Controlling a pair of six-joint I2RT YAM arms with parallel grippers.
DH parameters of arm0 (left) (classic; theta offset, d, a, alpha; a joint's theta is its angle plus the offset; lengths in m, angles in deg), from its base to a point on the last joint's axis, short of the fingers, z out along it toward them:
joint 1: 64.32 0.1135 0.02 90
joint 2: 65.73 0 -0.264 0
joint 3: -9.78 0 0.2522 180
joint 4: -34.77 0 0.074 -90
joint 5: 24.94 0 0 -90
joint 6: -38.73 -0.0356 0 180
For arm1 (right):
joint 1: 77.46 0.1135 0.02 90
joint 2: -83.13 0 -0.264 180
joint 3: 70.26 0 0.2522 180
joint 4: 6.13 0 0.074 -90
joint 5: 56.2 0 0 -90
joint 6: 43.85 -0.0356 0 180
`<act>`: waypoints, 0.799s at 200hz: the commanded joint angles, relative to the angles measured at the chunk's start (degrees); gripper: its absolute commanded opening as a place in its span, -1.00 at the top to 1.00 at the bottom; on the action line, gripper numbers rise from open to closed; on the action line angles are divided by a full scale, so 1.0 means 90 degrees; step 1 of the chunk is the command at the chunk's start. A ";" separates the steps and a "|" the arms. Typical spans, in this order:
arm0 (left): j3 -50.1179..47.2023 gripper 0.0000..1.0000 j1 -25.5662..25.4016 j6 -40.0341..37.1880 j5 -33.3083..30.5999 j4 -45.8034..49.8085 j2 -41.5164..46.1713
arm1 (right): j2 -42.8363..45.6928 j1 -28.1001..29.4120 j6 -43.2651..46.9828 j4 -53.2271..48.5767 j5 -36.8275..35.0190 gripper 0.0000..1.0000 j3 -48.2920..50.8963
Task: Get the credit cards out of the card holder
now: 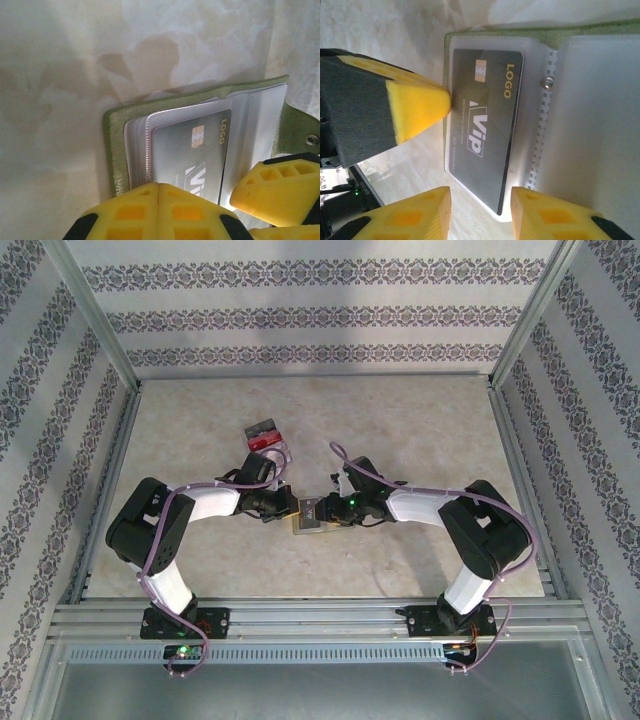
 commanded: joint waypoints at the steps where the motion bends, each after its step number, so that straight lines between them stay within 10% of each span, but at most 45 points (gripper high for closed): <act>1: -0.0108 0.90 -0.0044 -0.0076 -0.0073 0.0010 0.0024 | -0.0120 0.0068 -0.0019 -0.0042 0.0013 0.27 -0.0162; 160: -0.0120 0.90 -0.0041 -0.0066 -0.0059 -0.0045 -0.0030 | -0.0258 0.0008 -0.0295 0.0633 0.0429 0.35 0.0007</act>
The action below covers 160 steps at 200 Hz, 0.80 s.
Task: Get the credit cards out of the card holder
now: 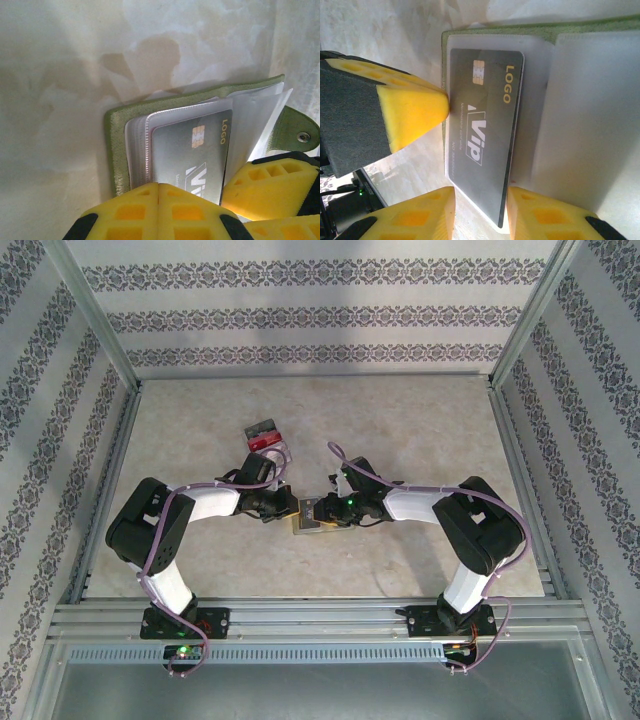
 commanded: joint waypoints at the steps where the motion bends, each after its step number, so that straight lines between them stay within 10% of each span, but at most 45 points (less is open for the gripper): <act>1: -0.0103 0.90 -0.0044 -0.0066 -0.0056 -0.0034 -0.0034 | -0.0040 -0.0002 -0.0150 0.0448 0.0269 0.35 0.0061; 160: -0.0005 0.82 -0.0056 -0.0007 0.0052 -0.0011 0.0463 | -0.0335 -0.0077 -0.0295 0.0819 0.0139 0.37 0.0186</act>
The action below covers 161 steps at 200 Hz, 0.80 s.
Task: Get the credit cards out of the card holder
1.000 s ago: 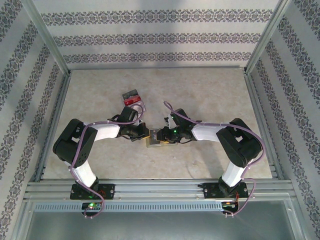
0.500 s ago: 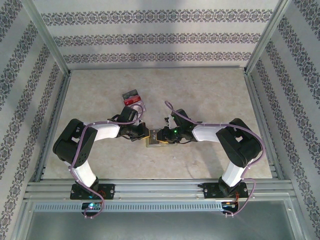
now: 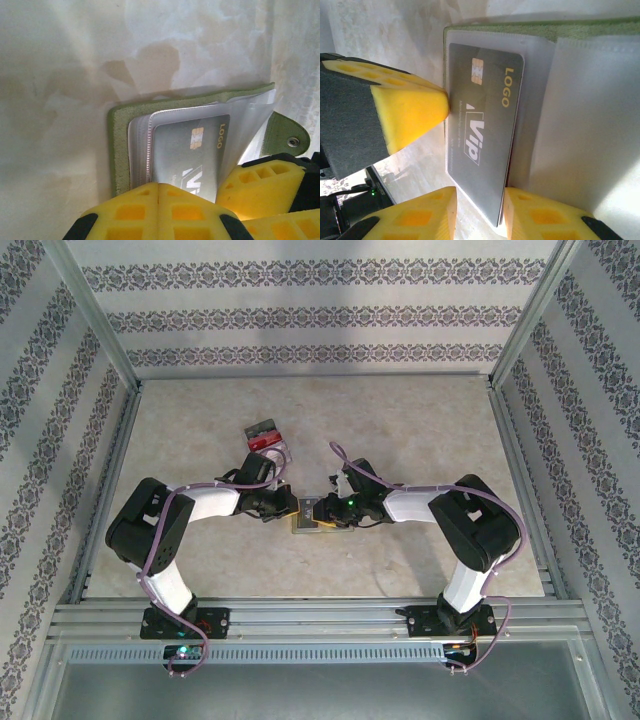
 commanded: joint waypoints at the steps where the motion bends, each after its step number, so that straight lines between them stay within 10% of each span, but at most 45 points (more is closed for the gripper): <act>1: 0.0001 0.82 -0.0052 -0.0019 0.0097 0.0043 0.0441 | -0.0155 -0.0028 0.0006 0.0236 -0.0131 0.37 0.0015; 46: 0.0119 0.59 -0.0046 -0.0286 -0.0424 0.0895 0.0877 | -0.0155 -0.0052 0.0031 0.0229 -0.0156 0.37 0.0036; 161: 0.0208 0.84 -0.0052 -0.0274 -0.0070 0.0564 0.0098 | -0.0123 -0.0130 0.0036 0.0150 -0.0205 0.37 0.0092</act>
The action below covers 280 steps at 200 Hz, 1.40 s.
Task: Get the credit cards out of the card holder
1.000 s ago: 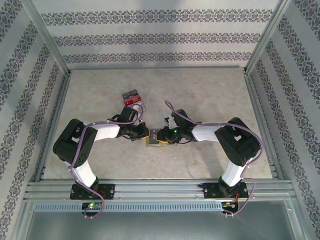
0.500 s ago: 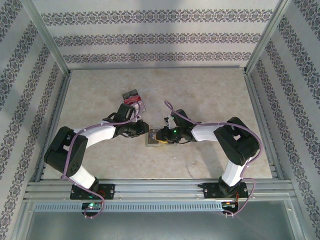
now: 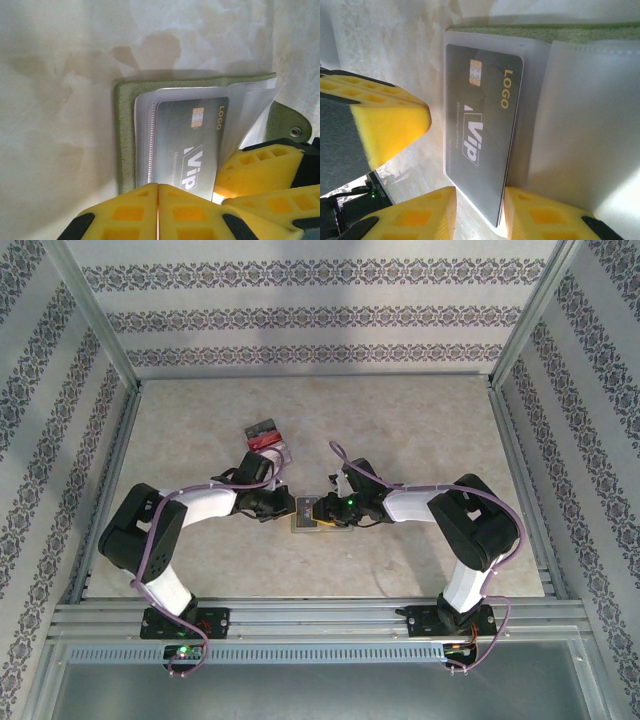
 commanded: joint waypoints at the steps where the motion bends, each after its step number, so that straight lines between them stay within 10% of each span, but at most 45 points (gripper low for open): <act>1: 0.0159 0.85 -0.0043 -0.0080 0.0132 -0.0020 -0.0188 | -0.0100 -0.0083 0.0033 0.0068 -0.0185 0.36 0.0093; 280: -0.0090 0.89 -0.0141 -0.0046 -0.0049 -0.0231 -0.0553 | 0.0379 -0.0238 -0.0256 -0.0521 -0.0241 0.33 -0.0428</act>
